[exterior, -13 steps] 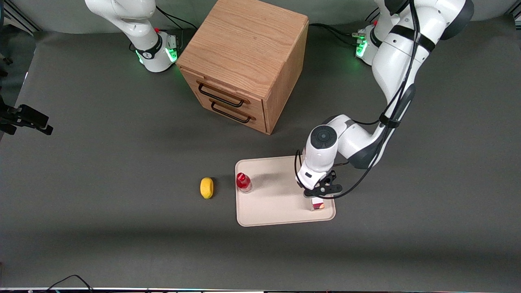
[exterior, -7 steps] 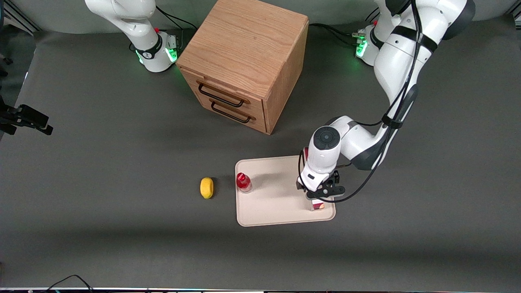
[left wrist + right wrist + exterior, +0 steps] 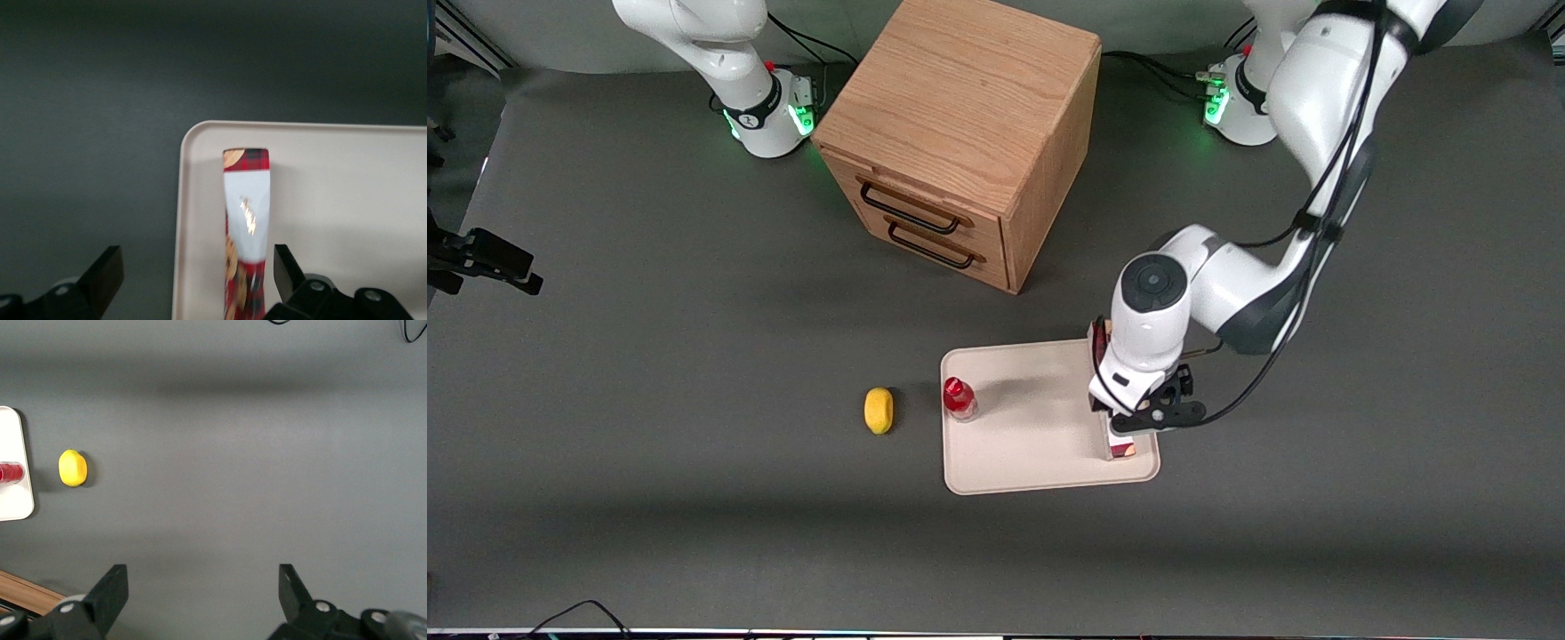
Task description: Place red cookie box on tray
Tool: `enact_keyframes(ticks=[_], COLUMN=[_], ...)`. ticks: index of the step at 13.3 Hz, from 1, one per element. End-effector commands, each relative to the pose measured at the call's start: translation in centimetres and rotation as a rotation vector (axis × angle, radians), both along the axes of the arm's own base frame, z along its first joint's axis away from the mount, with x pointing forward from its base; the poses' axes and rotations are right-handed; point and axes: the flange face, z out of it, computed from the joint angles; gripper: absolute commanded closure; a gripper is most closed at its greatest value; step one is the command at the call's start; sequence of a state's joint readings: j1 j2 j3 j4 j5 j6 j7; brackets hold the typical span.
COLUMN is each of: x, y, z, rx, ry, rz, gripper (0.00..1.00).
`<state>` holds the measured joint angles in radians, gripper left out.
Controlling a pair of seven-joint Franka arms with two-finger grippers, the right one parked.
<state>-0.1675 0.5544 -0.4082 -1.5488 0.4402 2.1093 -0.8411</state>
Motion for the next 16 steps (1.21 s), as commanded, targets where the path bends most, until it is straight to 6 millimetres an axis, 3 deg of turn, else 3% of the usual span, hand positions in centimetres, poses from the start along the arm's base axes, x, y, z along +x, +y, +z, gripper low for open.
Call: enact_keyframes(ticks=[1, 4, 6, 8, 9, 11, 16], x=[-3.2, -6.4, -8.0, -8.7, -8.7, -9.0, -7.6], y=[4.5, 12.9, 19.2, 24.0, 24.7, 25.8, 25.7], z=[10.8, 21.4, 24.6, 24.4, 23.7, 21.3, 21.8], rx=[0.018, 0.015, 0.003, -0.028, -0.032, -0.044, -0.042], ry=[0.088, 0.102, 0.137, 0.141, 0.121, 0.094, 0.083], rz=[-0.094, -0.028, -0.088, -0.062, -0.061, -0.048, -0.097], gripper=[0.0, 0.0, 0.0, 0.0, 0.0, 0.0, 0.0])
